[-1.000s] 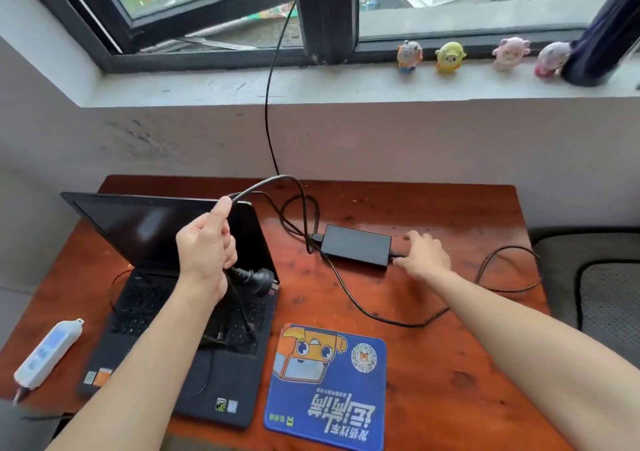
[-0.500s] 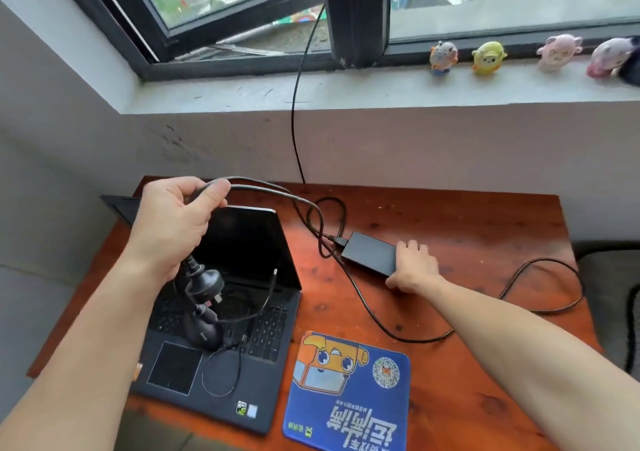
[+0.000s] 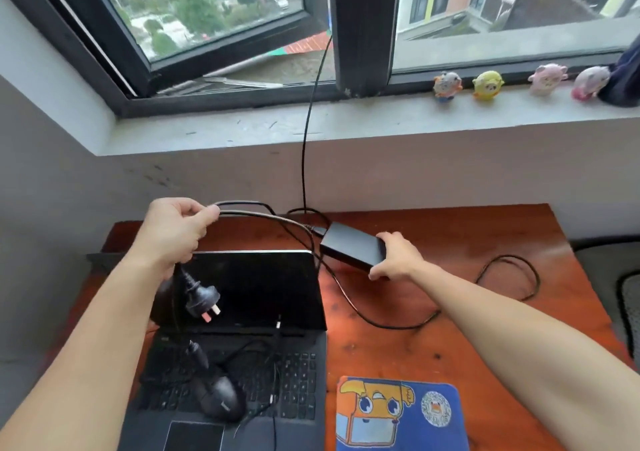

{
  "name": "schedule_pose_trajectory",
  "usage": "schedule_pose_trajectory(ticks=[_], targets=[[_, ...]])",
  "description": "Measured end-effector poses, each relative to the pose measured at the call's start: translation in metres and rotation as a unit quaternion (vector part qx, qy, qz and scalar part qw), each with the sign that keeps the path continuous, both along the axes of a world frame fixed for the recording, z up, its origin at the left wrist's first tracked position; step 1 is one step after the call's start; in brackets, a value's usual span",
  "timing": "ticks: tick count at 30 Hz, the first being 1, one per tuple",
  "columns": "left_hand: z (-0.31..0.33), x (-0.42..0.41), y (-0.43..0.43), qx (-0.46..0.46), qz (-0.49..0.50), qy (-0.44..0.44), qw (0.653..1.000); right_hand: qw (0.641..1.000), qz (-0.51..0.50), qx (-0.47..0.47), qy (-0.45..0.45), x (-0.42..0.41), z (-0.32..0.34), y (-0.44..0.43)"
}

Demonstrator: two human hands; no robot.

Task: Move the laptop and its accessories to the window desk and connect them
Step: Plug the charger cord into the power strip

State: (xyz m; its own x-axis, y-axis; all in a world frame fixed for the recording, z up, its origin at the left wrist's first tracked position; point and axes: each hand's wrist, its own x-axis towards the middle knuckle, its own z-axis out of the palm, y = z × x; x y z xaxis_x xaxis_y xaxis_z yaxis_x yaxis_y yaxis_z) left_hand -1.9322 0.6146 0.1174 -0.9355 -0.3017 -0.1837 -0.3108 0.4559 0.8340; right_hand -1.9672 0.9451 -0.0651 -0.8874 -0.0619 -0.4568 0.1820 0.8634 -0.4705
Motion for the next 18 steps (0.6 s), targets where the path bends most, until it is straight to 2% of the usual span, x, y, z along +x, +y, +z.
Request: schedule_pose_trajectory(ticks=[3, 6, 8, 10, 13, 18], targets=[[-0.007, -0.008, -0.050, -0.090, 0.012, 0.002, 0.996, 0.998, -0.008, -0.057, -0.001, -0.009, 0.005, -0.028], [-0.002, -0.013, -0.106, -0.201, 0.068, 0.034, 0.977, 0.987, -0.042, -0.157, -0.002, -0.022, 0.016, -0.059], [0.003, -0.015, -0.129, -0.263, 0.129, 0.074, 0.953, 0.981, -0.034, -0.193, -0.009, -0.032, 0.029, -0.071], [0.009, -0.016, -0.143, -0.272, 0.177, 0.135, 0.936, 0.978, -0.015, -0.208, -0.018, -0.046, 0.040, -0.088], [0.004, -0.020, -0.145, -0.255, 0.186, 0.179, 0.932, 0.987, 0.012, -0.163, 0.003, -0.062, 0.045, -0.109], [-0.025, -0.021, -0.133, -0.176, 0.167, 0.150, 0.958, 0.998, 0.044, 0.010, 0.032, -0.056, 0.016, -0.112]])
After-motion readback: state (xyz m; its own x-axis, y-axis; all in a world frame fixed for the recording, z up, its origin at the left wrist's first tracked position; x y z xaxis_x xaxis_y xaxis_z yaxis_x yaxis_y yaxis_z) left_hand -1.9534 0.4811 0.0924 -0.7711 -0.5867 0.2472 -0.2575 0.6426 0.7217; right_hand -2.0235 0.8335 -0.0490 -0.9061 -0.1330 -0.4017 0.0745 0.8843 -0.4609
